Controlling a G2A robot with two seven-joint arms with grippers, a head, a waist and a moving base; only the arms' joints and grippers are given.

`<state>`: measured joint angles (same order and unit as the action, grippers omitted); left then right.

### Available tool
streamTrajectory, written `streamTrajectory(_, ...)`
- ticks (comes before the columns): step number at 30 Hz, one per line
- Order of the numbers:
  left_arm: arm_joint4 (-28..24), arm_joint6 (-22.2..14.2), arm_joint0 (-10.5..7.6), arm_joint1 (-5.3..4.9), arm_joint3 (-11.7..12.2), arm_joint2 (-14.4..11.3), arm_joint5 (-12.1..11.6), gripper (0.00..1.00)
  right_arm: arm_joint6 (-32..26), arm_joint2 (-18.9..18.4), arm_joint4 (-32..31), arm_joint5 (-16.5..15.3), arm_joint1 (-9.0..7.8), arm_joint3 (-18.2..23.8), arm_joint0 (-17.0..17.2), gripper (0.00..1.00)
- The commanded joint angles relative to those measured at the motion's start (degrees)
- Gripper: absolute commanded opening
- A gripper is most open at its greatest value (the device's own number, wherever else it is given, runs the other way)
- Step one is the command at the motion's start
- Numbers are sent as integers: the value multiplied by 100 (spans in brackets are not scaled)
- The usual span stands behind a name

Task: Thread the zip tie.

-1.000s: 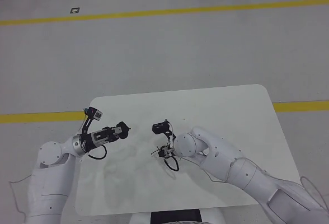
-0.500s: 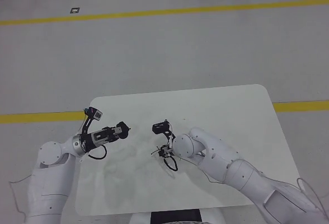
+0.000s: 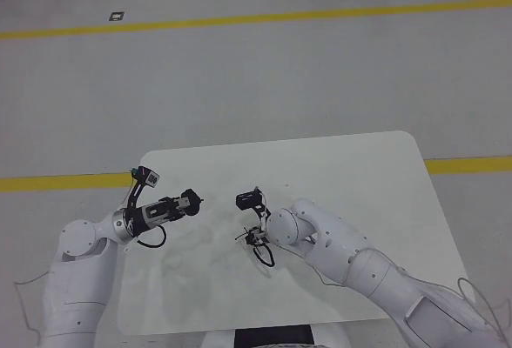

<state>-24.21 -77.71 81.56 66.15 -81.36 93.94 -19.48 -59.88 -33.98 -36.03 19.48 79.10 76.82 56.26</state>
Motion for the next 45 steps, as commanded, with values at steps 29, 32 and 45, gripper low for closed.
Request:
streamTrajectory(29,0,0,0,0,0,0,0,0,203,-1815,218,-691,-529,2660,1791,0)
streamTrajectory(32,0,0,0,0,0,0,0,0,332,-1948,484,-853,-553,2710,1929,0)
streamTrajectory(45,0,0,0,0,0,0,0,0,775,-2014,714,-967,-543,2807,2027,0)
